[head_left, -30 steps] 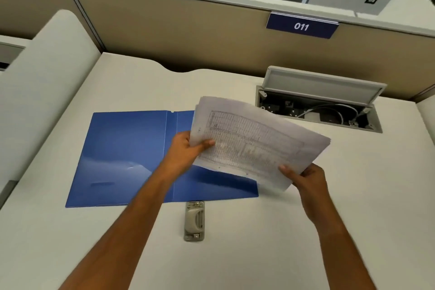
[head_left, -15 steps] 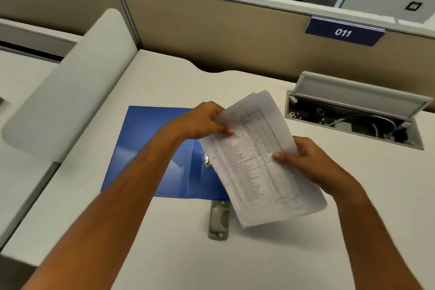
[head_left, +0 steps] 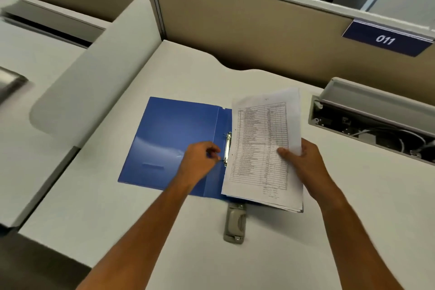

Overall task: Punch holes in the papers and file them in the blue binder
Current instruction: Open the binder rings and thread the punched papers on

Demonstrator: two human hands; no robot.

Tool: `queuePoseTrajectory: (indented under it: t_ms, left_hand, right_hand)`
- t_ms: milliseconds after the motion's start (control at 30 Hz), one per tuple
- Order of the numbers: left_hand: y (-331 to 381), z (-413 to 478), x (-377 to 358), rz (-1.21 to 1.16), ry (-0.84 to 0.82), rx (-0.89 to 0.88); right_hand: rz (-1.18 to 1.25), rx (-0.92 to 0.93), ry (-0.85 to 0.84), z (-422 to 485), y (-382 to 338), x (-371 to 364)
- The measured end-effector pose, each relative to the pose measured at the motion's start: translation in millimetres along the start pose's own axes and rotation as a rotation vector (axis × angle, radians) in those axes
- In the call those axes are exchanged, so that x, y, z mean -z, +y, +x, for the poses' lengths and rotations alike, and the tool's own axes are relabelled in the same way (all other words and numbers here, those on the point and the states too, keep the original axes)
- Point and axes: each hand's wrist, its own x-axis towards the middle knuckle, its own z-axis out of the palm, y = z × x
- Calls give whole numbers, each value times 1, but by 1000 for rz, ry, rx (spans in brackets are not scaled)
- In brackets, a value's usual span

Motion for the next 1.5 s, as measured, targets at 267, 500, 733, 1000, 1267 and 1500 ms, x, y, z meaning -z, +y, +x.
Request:
queuePoseTrajectory:
  t_ms: [267, 500, 733, 1000, 1267, 1500]
  left_hand:
    - [-5, 4, -12, 57, -17, -21]
    - [-7, 7, -10, 128, -59, -62]
    - [-3, 10, -15, 102, -15, -30]
    - [4, 19, -19, -55, -59, 180]
    - [8, 30, -14, -96, -203, 251]
    - [9, 34, -14, -95, -263, 290]
  right_hand:
    - [-197, 29, -7, 10, -4, -12]
    - [-310, 104, -25, 4, -17, -12]
    - [-325, 158, -23, 7, -30, -14]
    - [-162, 63, -18, 10, -25, -18]
    - [-18, -61, -9, 9, -12, -11]
    - [80, -119, -17, 9, -10, -11]
